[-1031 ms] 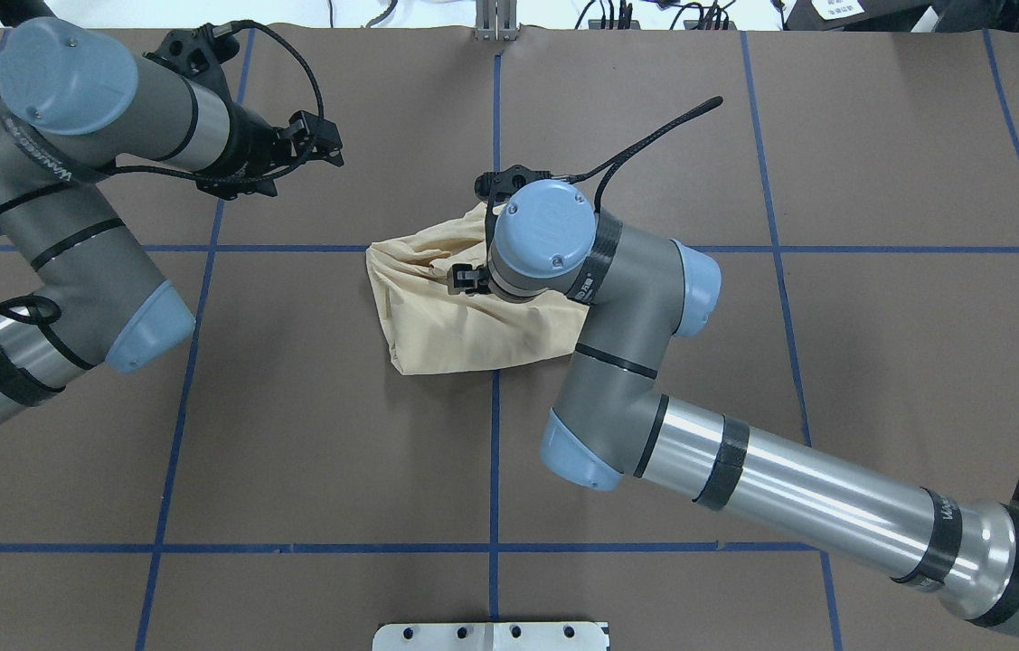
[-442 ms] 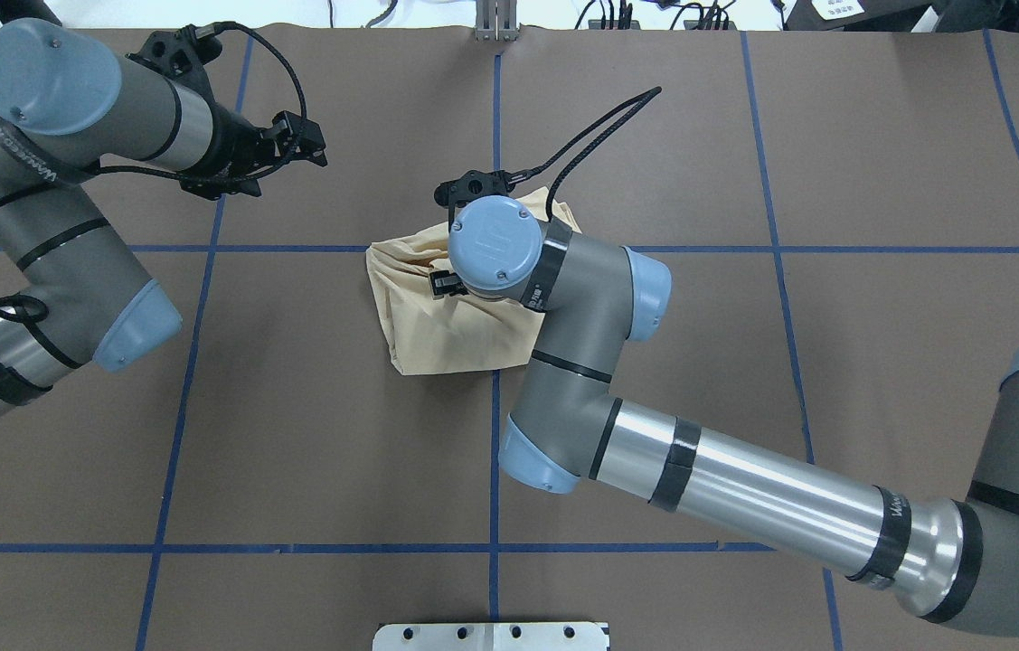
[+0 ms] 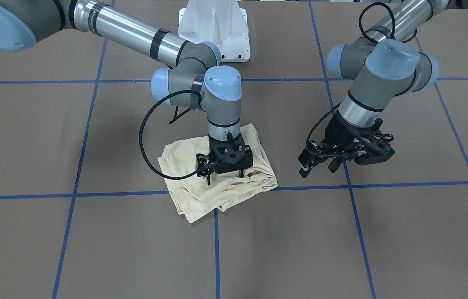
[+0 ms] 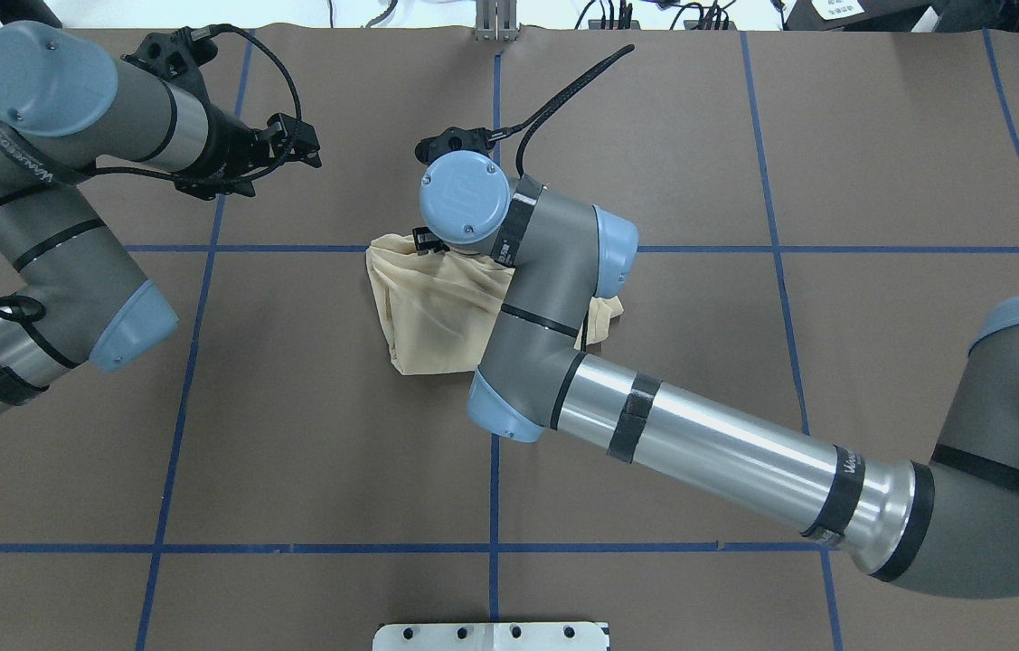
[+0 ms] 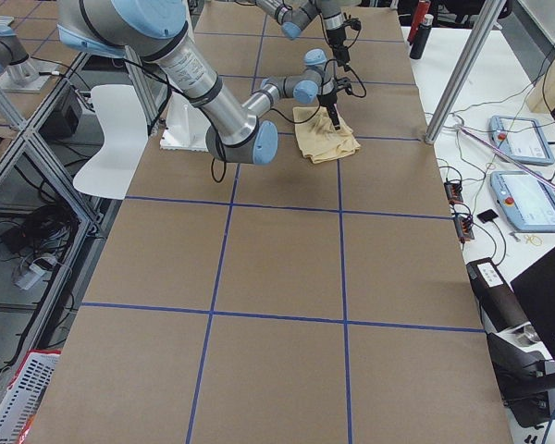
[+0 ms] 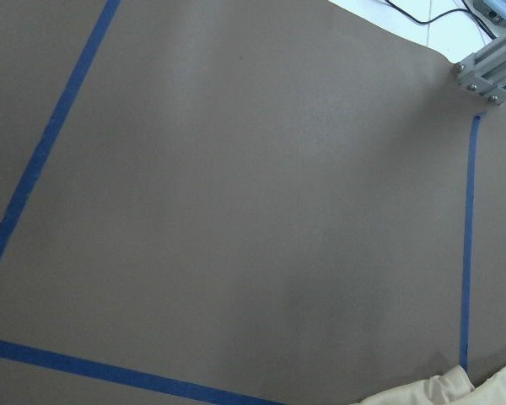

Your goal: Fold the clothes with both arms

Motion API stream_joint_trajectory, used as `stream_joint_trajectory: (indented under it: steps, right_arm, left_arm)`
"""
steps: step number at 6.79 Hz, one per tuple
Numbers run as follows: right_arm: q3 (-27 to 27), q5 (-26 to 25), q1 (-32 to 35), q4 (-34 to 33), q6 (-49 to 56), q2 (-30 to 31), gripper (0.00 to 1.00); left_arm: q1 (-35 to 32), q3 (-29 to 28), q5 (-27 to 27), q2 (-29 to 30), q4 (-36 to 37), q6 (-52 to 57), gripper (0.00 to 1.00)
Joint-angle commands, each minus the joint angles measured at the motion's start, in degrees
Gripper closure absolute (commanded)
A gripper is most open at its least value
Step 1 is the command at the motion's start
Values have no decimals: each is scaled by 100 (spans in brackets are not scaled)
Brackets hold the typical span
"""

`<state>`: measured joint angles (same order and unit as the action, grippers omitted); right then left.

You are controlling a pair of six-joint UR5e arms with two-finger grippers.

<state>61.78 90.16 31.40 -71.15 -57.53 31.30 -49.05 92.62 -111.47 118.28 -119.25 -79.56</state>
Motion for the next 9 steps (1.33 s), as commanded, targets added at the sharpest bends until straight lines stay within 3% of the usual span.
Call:
stream_joint_trajectory:
  steps: [1, 4, 5, 7, 8, 9]
  right_arm:
    - [-885, -25, 279, 635, 23, -369, 0]
    - [-792, 106, 550, 646, 84, -423, 0]
    - [-591, 751, 978, 559, 241, -362, 0]
    - [348, 1850, 1857, -342, 722, 260, 0]
    - [578, 2717, 2540, -704, 952, 471, 0]
    - [946, 3309, 3086, -830, 1285, 978, 0]
  left_arm:
    - [-131, -7, -6, -6, 25, 54, 0]
    - [-403, -103, -15, -6, 16, 606, 0]
    - [-630, -104, -23, -137, 25, 1330, 0]
    - [-1480, -104, -941, -488, -10, 2903, 0]
    - [-1981, -208, -1086, -681, -28, 3946, 0]
    - [-2169, -340, -1061, -735, -54, 4044, 0]
